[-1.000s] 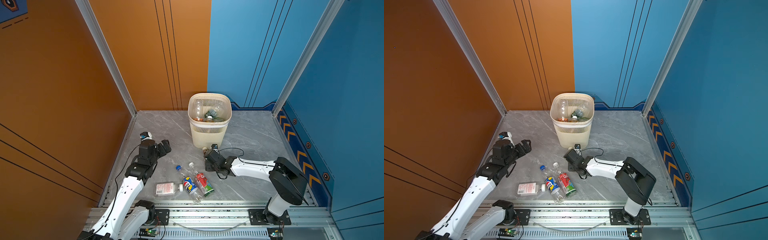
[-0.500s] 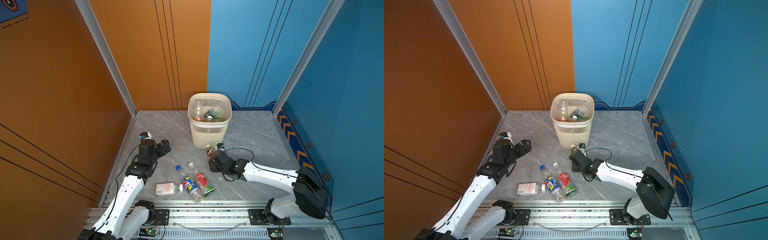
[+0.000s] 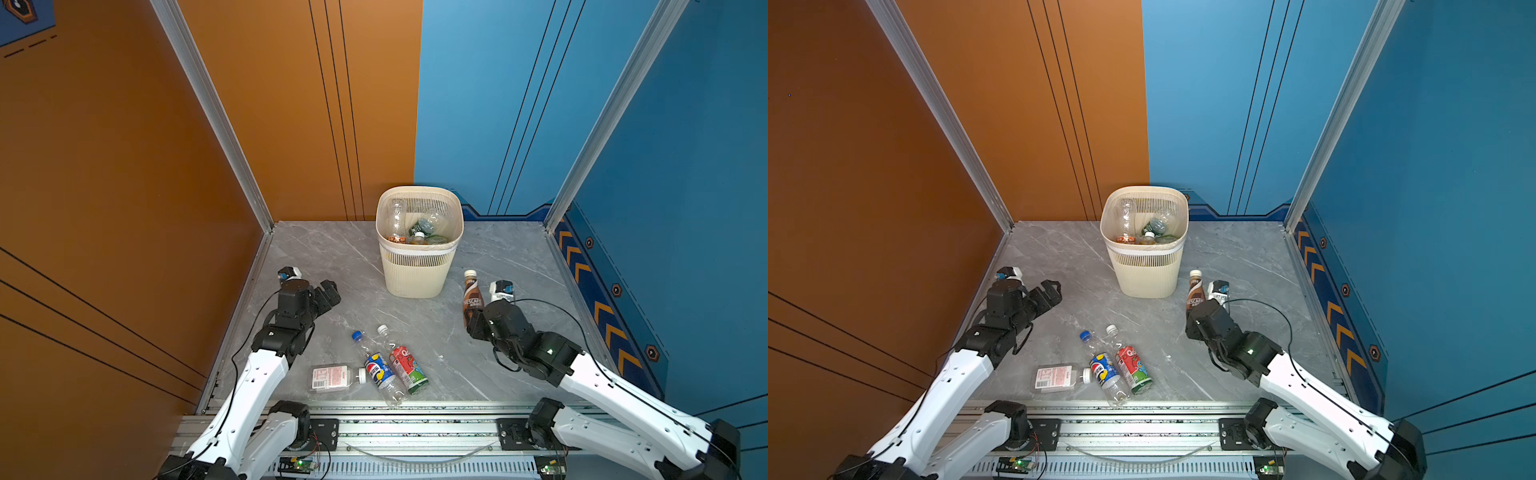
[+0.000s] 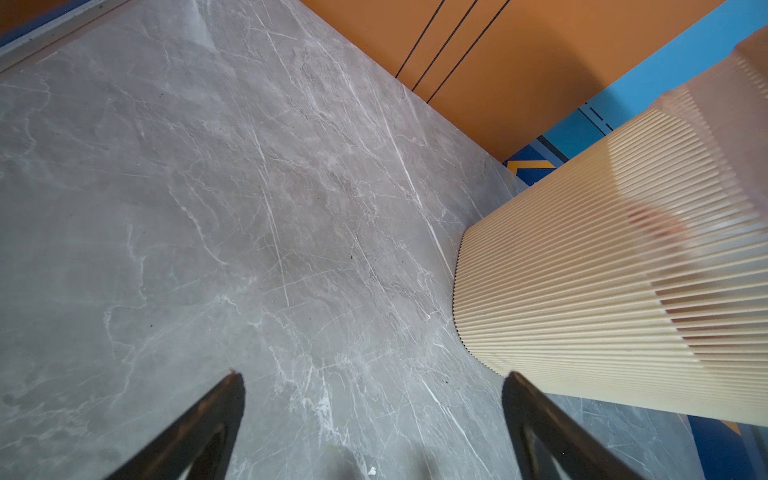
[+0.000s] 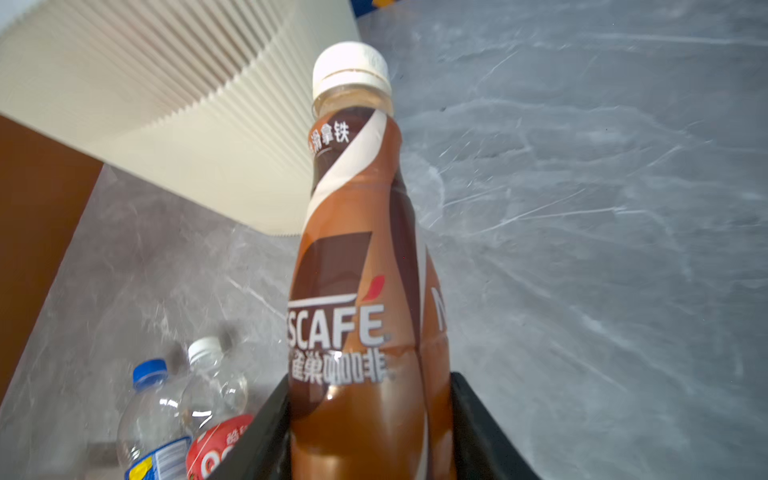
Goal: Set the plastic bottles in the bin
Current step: 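Lift the Nescafe bottle with the right gripper toward the wastebasket, then open the right gripper over the basket to drop the Nescafe bottle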
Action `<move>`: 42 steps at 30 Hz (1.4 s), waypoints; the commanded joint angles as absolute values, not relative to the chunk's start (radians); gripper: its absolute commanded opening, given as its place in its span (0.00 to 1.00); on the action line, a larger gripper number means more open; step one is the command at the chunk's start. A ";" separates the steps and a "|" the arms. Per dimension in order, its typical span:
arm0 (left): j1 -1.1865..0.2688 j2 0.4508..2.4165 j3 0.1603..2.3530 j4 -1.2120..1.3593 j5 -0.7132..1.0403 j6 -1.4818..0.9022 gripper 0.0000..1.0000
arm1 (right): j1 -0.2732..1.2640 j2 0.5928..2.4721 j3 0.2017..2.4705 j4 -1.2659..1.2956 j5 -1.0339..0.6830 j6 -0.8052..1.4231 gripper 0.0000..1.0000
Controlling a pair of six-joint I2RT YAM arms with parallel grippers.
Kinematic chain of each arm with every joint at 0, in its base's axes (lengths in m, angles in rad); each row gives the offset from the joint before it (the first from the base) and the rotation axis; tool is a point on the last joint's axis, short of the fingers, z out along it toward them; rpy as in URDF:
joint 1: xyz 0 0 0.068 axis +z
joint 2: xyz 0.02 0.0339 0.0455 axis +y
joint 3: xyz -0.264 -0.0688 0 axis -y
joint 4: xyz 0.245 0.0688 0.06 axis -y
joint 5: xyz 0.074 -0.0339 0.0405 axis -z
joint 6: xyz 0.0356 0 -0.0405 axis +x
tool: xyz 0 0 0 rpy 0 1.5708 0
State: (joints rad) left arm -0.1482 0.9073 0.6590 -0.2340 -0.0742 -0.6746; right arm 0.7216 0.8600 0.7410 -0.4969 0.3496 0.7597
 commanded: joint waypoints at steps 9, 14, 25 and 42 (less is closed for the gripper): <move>-0.125 0.872 0.635 -0.264 -0.065 -0.690 0.98 | 0.477 0.892 1.076 -0.488 0.281 0.509 0.50; -0.122 0.866 0.633 -0.275 -0.060 -0.696 0.98 | 0.487 1.082 1.275 -0.376 0.187 0.459 0.50; -0.114 0.830 0.616 -0.299 -0.056 -0.696 0.98 | 0.538 1.464 1.638 -0.357 0.139 0.392 0.51; -0.110 0.830 0.625 -0.319 -0.010 -0.721 0.98 | 0.508 1.625 1.725 -0.390 0.116 0.403 0.90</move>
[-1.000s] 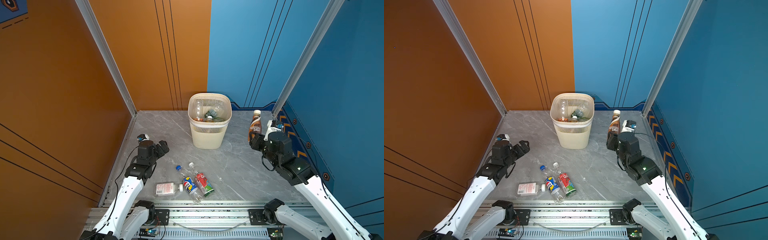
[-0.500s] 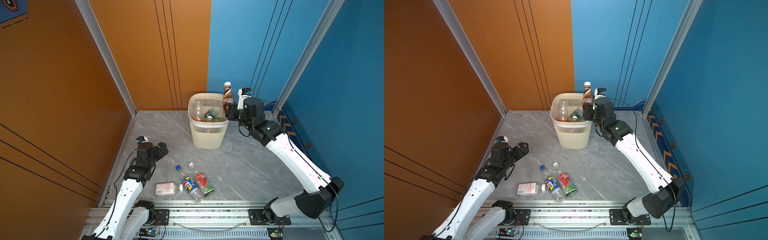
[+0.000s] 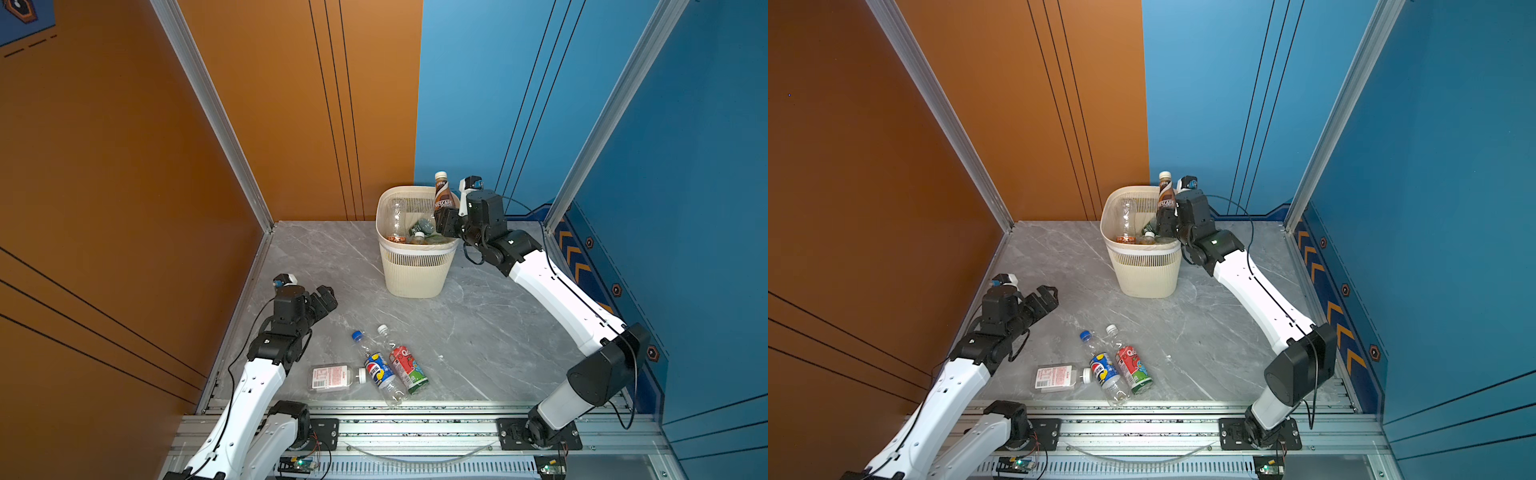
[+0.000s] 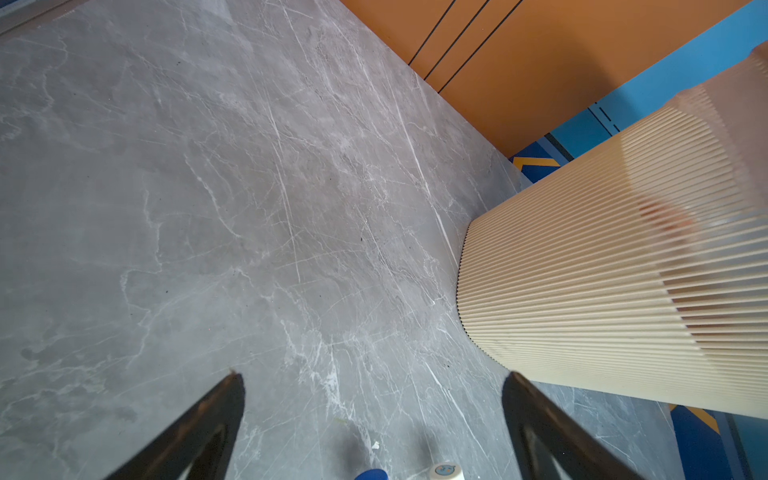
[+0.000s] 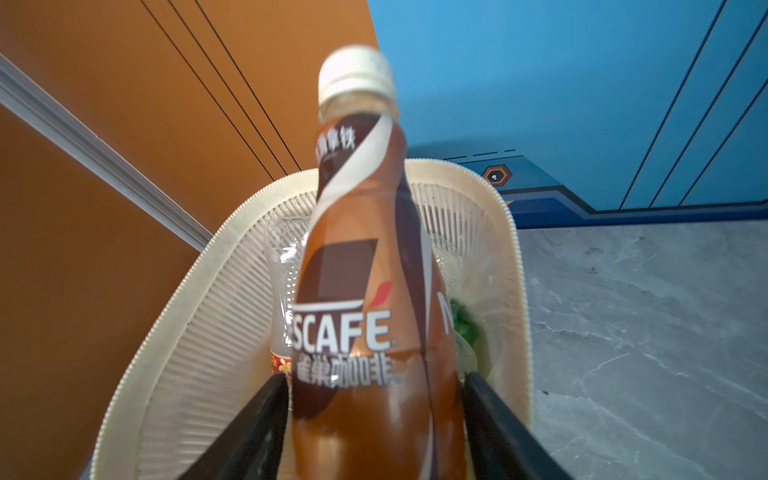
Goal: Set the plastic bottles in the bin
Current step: 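Open the right gripper over the basket to drop the Nescafe bottle, then close the left gripper on the blue-cap Pepsi bottle while right draws back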
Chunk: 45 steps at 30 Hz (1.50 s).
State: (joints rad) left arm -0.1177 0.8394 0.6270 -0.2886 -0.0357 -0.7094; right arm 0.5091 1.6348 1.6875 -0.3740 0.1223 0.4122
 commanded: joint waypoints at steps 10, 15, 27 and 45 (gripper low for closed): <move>-0.115 0.844 0.651 -0.404 0.011 -0.740 0.99 | 0.504 1.301 1.412 -0.263 0.208 0.437 1.00; -0.140 0.830 0.663 -0.494 0.014 -0.782 0.98 | 0.488 1.112 1.119 -0.208 0.257 0.530 1.00; -0.329 0.726 0.707 -0.773 0.020 -0.976 0.95 | 0.433 1.043 0.960 -0.270 0.233 0.580 1.00; -0.905 0.812 0.688 -0.776 -0.151 -1.366 0.87 | 0.391 0.928 0.858 -0.274 0.168 0.594 1.00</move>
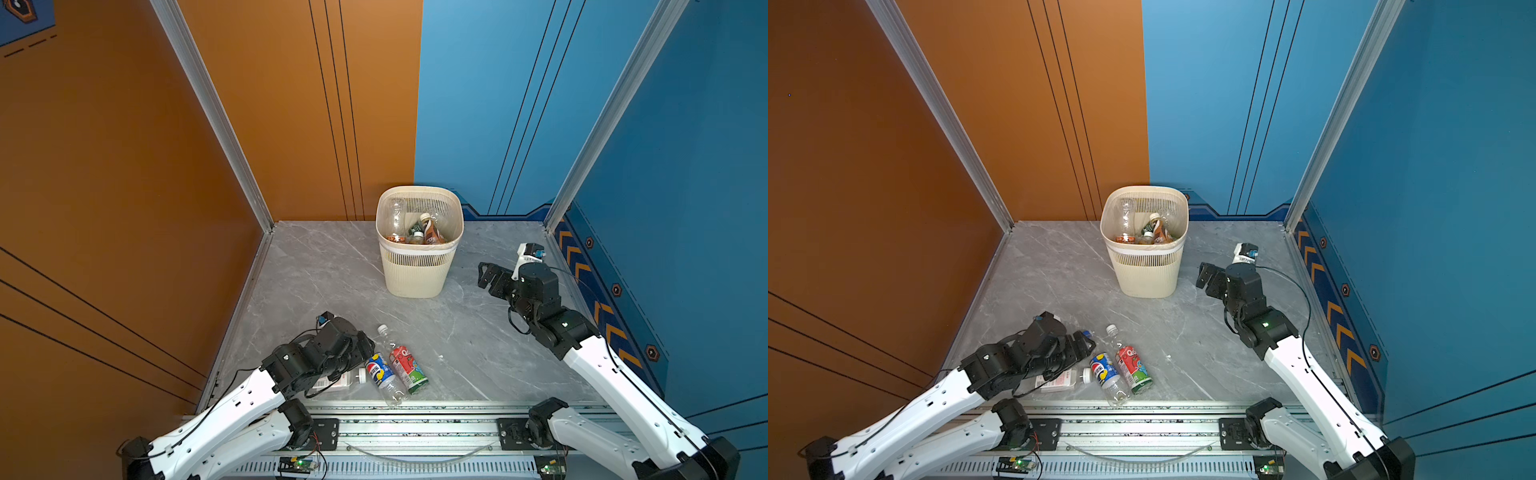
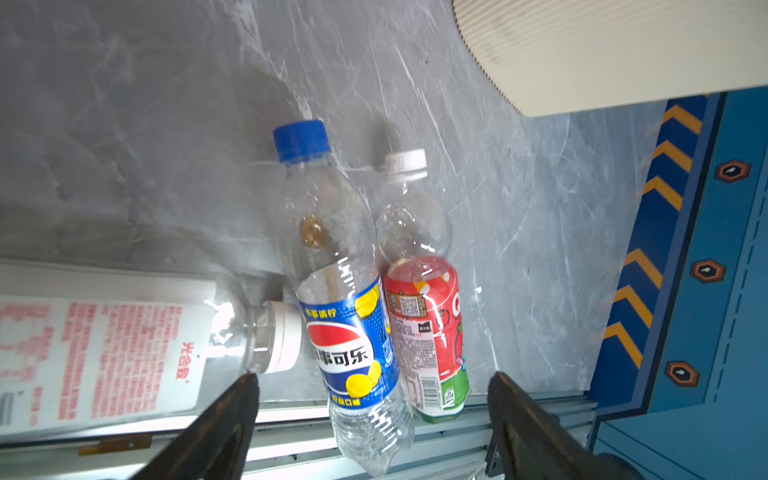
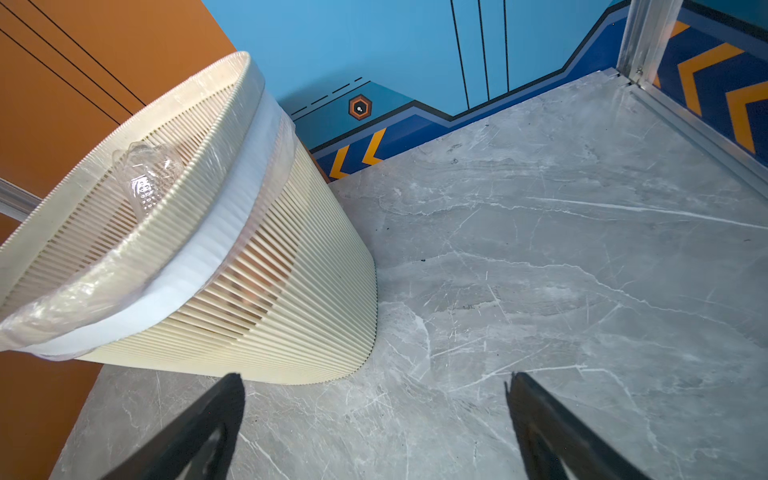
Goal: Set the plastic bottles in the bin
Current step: 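Close the left gripper on the blue-cap Pepsi bottle while right draws back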
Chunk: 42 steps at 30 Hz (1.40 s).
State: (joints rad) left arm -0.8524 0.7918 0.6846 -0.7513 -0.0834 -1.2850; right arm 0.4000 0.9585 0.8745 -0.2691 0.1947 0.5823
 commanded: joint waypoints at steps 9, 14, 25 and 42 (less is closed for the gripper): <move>-1.041 0.890 0.665 -0.709 -0.160 -1.453 0.83 | 0.382 0.818 0.785 -0.257 0.164 0.608 1.00; -1.098 0.952 0.660 -0.688 -0.166 -1.494 0.82 | 0.376 0.771 0.753 -0.256 0.164 0.611 1.00; -1.126 1.060 0.594 -0.558 -0.163 -1.540 0.78 | 0.336 0.702 0.716 -0.266 0.146 0.609 1.00; -0.959 1.286 0.597 -0.309 -0.012 -1.419 0.68 | 0.290 0.721 0.737 -0.275 0.130 0.606 1.00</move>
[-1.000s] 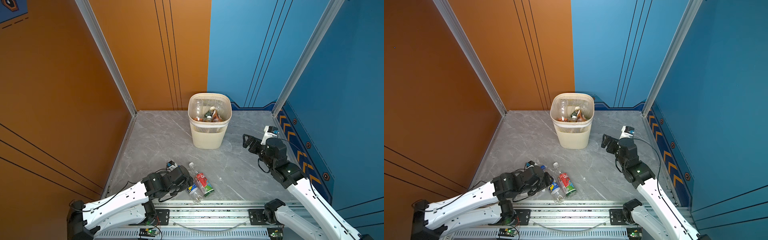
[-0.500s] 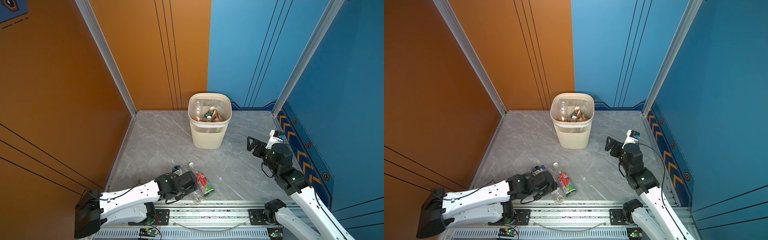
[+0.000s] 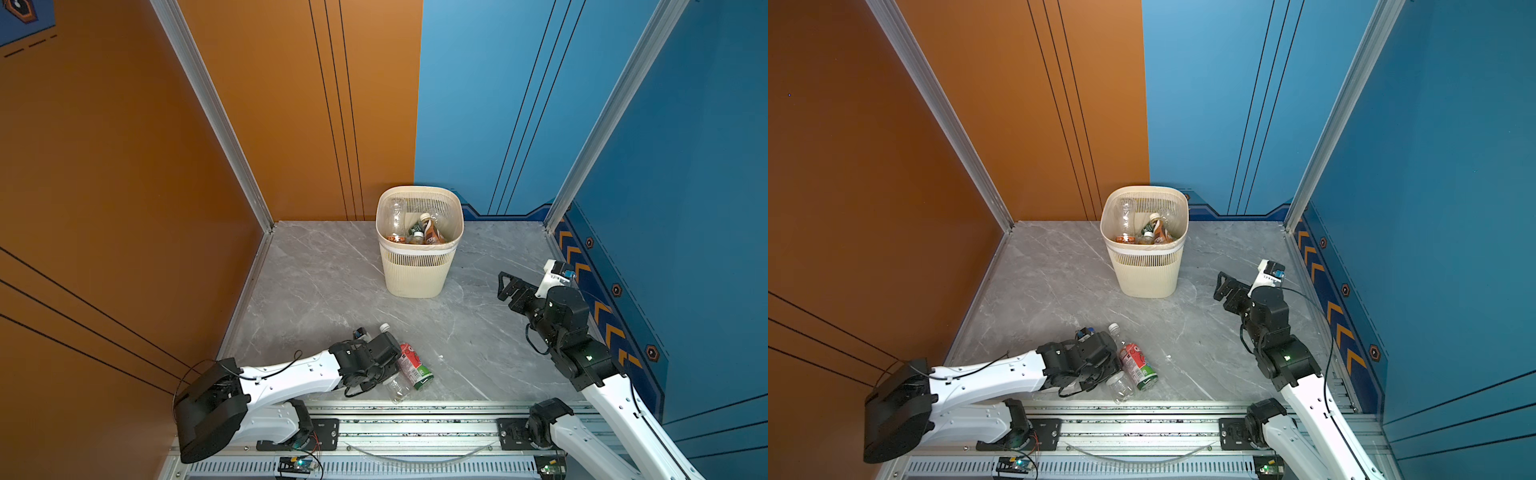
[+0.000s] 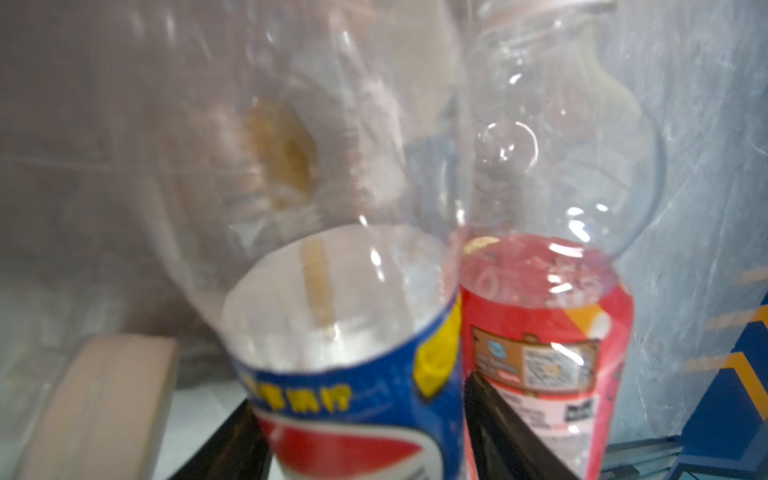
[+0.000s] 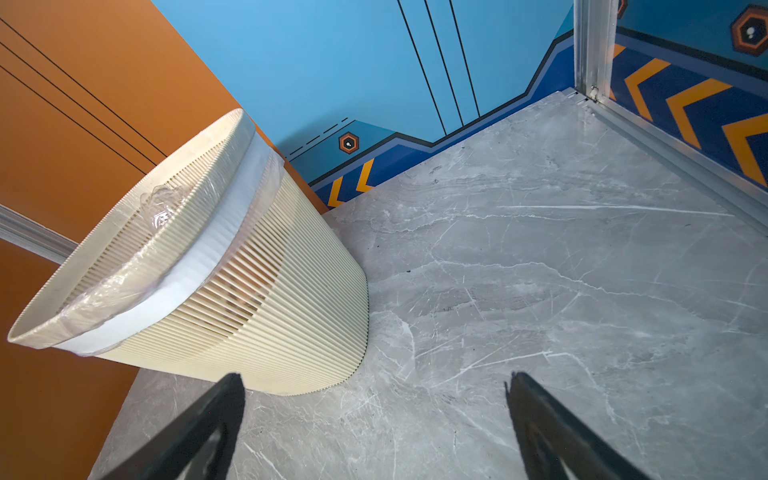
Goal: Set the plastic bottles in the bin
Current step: 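Close the left gripper on the blue-cap Pepsi bottle while right draws back, then lift the Pepsi bottle with the left gripper over the wastebasket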
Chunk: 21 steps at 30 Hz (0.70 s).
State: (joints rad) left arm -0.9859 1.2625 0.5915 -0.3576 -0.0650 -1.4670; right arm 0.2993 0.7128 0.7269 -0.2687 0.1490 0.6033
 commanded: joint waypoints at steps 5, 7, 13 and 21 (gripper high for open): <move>-0.909 1.331 0.642 -0.301 0.016 -1.351 0.57 | 0.281 0.748 0.746 -0.269 0.125 0.610 1.00; -0.894 1.334 0.665 -0.309 0.020 -1.328 0.54 | 0.281 0.761 0.750 -0.261 0.124 0.615 1.00; -0.837 1.297 0.734 -0.380 0.017 -1.239 0.52 | 0.279 0.805 0.770 -0.246 0.115 0.621 1.00; -0.687 1.148 0.880 -0.515 -0.019 -1.046 0.52 | 0.279 0.852 0.796 -0.237 0.102 0.630 1.00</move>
State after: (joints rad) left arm -0.7273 1.2037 0.8082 -0.4370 0.0067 -1.1629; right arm 0.2855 0.8429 0.7589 -0.2626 0.1226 0.6117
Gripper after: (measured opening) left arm 0.519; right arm 0.995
